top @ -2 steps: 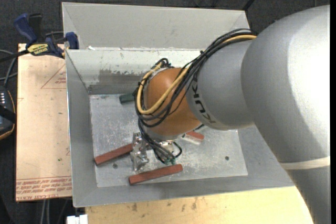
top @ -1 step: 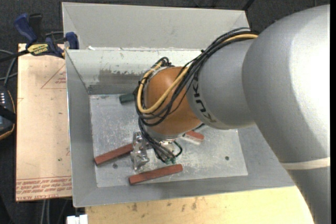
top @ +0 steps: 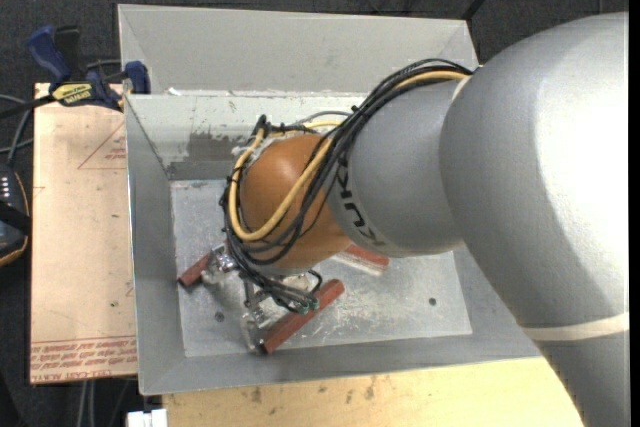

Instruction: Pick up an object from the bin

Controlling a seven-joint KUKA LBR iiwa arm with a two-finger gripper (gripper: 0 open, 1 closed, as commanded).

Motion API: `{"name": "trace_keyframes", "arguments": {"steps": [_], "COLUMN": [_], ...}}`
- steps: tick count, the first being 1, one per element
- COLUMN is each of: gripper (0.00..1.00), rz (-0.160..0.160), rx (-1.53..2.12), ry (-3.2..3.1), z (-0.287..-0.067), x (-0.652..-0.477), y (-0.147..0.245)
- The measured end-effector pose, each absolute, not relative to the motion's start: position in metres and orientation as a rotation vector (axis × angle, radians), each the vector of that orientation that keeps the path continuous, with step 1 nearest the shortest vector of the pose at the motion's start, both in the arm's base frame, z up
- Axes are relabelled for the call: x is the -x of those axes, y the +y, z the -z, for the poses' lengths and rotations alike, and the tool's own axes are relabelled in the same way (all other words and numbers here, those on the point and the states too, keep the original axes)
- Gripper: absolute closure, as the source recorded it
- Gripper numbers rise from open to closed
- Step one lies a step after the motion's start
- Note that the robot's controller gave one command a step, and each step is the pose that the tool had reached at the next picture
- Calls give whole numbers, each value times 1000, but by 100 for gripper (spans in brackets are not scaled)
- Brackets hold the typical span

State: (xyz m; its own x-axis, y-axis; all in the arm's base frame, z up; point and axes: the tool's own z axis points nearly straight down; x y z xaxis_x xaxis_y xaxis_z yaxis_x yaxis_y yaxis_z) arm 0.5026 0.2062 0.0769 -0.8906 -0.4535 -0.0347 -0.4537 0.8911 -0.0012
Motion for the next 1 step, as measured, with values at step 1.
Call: {"name": "trace_keyframes", "arguments": {"steps": [1], "gripper": [0], "rz": [-11], "rx": [726], "ry": [3029], "z": [-76], "x": [-500], "y": [206]}}
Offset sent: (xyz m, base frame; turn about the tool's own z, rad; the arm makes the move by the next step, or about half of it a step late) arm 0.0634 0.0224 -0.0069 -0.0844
